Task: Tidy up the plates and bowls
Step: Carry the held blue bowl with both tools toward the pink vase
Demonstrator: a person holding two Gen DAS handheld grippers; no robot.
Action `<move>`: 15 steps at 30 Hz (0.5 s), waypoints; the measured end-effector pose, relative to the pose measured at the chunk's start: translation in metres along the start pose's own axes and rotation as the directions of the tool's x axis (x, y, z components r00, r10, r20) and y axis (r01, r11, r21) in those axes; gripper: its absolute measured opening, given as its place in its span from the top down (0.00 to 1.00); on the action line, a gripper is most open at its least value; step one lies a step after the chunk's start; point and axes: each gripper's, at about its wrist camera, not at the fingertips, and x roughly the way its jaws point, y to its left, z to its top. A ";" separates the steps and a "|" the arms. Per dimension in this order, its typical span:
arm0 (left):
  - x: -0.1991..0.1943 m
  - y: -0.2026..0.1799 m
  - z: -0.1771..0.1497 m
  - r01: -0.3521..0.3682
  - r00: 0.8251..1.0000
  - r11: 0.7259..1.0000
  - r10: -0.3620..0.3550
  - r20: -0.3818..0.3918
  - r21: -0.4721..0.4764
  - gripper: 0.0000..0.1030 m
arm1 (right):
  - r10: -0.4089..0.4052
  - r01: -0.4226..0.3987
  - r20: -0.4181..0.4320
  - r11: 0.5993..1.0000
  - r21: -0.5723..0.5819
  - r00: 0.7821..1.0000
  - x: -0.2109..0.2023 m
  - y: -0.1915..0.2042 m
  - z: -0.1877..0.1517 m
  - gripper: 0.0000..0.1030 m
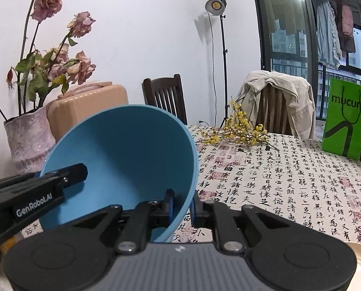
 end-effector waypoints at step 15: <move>0.016 0.020 -0.007 -0.011 0.999 0.999 0.010 -0.040 -0.038 0.86 | 0.022 -0.022 -0.039 1.000 -0.010 0.999 0.024 0.012 -0.004 0.88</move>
